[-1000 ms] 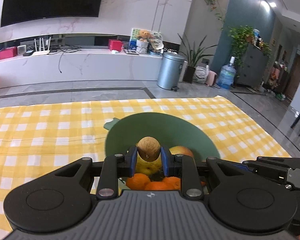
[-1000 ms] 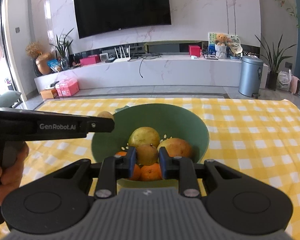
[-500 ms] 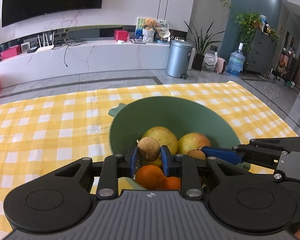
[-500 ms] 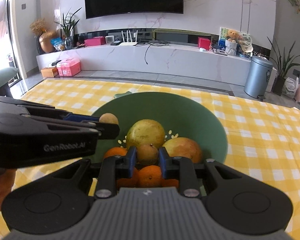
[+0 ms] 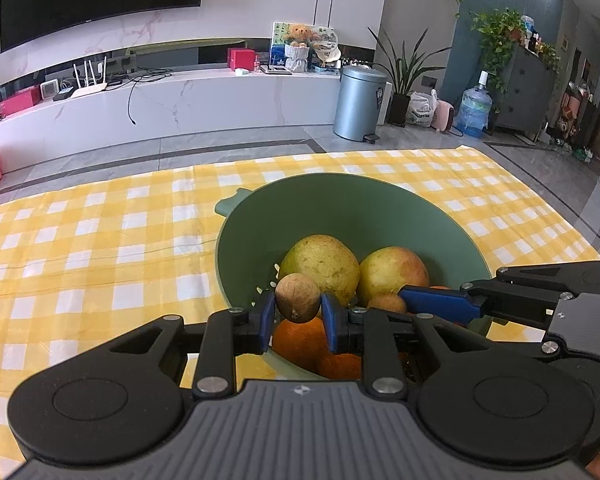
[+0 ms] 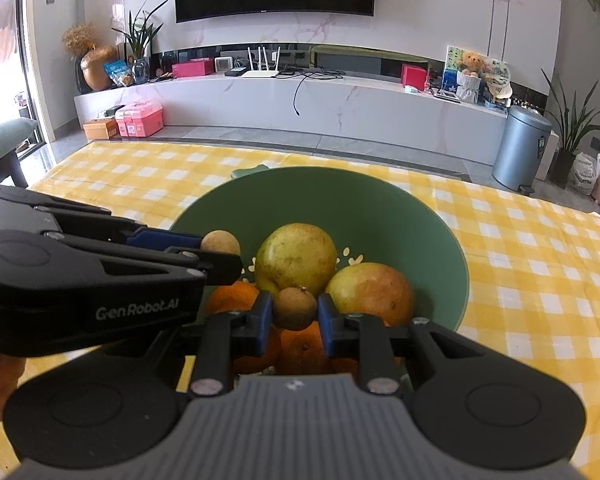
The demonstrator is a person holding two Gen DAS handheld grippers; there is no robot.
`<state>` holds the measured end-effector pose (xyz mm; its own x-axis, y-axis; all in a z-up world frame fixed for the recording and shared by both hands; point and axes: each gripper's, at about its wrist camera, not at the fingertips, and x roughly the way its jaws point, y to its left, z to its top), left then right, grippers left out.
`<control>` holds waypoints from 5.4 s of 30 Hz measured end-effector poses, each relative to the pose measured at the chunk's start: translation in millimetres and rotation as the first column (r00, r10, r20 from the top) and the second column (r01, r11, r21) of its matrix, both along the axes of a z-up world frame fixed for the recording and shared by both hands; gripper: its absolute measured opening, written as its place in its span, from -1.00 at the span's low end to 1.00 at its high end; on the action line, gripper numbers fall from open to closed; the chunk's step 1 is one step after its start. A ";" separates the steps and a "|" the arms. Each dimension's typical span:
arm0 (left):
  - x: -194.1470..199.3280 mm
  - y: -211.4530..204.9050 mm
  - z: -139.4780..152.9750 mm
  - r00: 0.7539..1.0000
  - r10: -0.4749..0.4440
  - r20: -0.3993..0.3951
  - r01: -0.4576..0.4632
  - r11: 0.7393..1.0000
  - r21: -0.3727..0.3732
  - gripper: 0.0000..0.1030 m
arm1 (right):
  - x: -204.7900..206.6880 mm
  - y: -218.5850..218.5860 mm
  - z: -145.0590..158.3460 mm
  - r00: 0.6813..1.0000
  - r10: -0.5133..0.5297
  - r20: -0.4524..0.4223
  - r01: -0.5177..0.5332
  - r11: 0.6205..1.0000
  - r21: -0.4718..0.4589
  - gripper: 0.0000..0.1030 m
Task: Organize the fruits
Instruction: 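Carry the longans in both tools over the colander and open them, then lower both tools back to the remaining longans on the cloth, then grasp a longan with the left tool while the right tool grasps another longan, then carry the longans in both tools over the colander and open them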
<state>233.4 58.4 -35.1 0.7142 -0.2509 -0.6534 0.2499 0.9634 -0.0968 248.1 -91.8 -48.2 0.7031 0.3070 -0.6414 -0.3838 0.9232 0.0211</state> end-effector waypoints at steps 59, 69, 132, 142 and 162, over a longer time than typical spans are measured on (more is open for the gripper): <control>-82.2 -38.6 -39.4 0.845 -0.417 -0.334 0.421 0.905 -0.064 -0.15 | -139.2 -65.8 -13.2 0.978 -0.194 -0.079 0.200 0.977 0.069 -0.11; -78.4 -40.6 -49.7 0.847 -0.405 -0.344 0.409 0.910 -0.065 -0.15 | -135.1 -71.7 -15.5 0.968 -0.235 -0.084 0.243 0.965 0.101 -0.12; -69.3 16.9 20.6 0.978 -0.202 -0.049 0.191 0.966 -0.175 -0.44 | -116.3 -42.0 -3.2 0.997 -0.081 -0.021 0.083 0.988 0.134 -0.61; -57.3 7.6 36.5 0.988 -0.137 0.071 0.149 0.968 -0.203 -0.44 | -93.5 -44.7 34.7 0.990 -0.091 0.105 0.079 0.990 0.119 -0.62; -12.1 18.3 13.7 0.998 0.036 0.050 -0.023 0.972 -0.234 -0.44 | -16.5 -18.6 34.4 0.996 -0.031 0.078 0.032 0.999 -0.016 -0.62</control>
<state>221.3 76.7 -21.4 0.7562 -0.3699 -0.5397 0.2325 0.9229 -0.3068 231.6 -110.3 -13.8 0.7601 0.2732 -0.5895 -0.3542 0.9349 -0.0235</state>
